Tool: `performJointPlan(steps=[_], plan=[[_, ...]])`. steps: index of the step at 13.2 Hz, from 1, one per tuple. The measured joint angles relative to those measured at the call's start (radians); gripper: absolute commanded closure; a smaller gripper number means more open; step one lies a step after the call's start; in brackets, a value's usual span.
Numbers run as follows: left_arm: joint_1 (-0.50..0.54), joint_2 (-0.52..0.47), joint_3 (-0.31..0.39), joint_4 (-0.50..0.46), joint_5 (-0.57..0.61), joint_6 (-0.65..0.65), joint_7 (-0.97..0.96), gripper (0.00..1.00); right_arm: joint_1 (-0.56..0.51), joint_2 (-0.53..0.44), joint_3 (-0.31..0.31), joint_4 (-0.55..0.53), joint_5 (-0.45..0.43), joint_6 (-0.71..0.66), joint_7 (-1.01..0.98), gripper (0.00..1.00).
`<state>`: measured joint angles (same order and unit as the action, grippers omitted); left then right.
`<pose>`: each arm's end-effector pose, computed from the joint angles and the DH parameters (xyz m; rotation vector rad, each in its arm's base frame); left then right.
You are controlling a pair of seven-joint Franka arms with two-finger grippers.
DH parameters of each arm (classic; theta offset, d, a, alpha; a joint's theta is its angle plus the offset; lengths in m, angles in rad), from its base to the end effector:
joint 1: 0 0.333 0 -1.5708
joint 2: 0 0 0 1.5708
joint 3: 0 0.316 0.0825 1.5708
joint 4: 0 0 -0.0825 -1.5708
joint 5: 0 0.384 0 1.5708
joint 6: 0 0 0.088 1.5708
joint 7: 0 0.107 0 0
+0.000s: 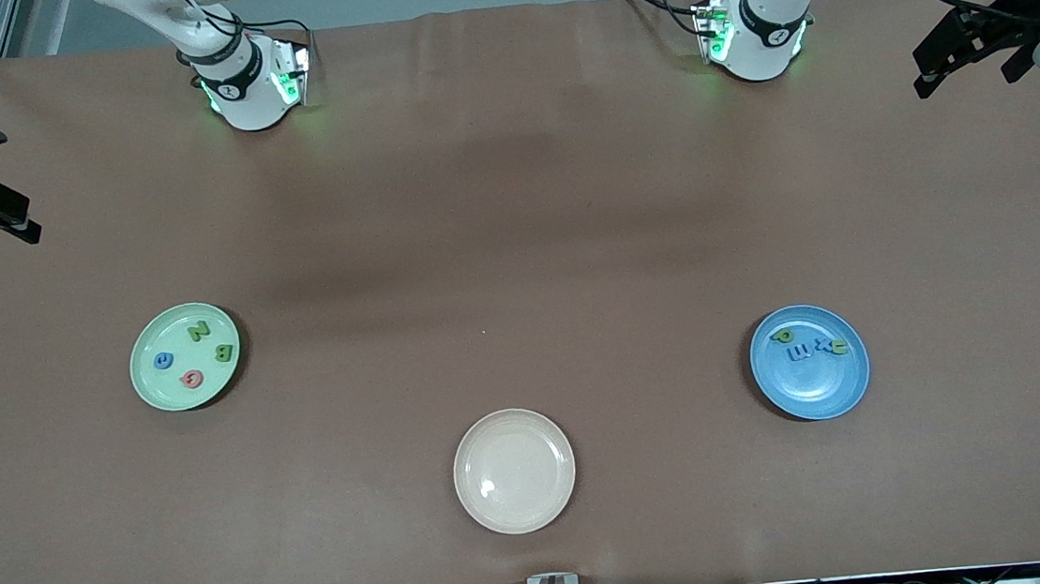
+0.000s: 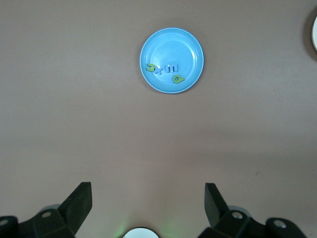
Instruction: Sort upper and lower case letters into plates
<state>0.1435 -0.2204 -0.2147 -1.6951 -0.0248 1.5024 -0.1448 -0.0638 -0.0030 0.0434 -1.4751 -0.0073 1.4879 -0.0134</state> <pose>0.4761 -0.0501 0.6710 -3.1197 -0.1188 -0.0389 0.5451 -0.0119 0.6636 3.1338 -0.0120 0.0246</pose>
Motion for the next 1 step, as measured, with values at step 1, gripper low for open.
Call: performJointPlan(steps=[1], plan=[[0.000,0.002,0.000,0.000,0.000,0.000,0.000,0.00,0.000,0.000,0.000,0.000,0.000,0.000,0.000,0.00]])
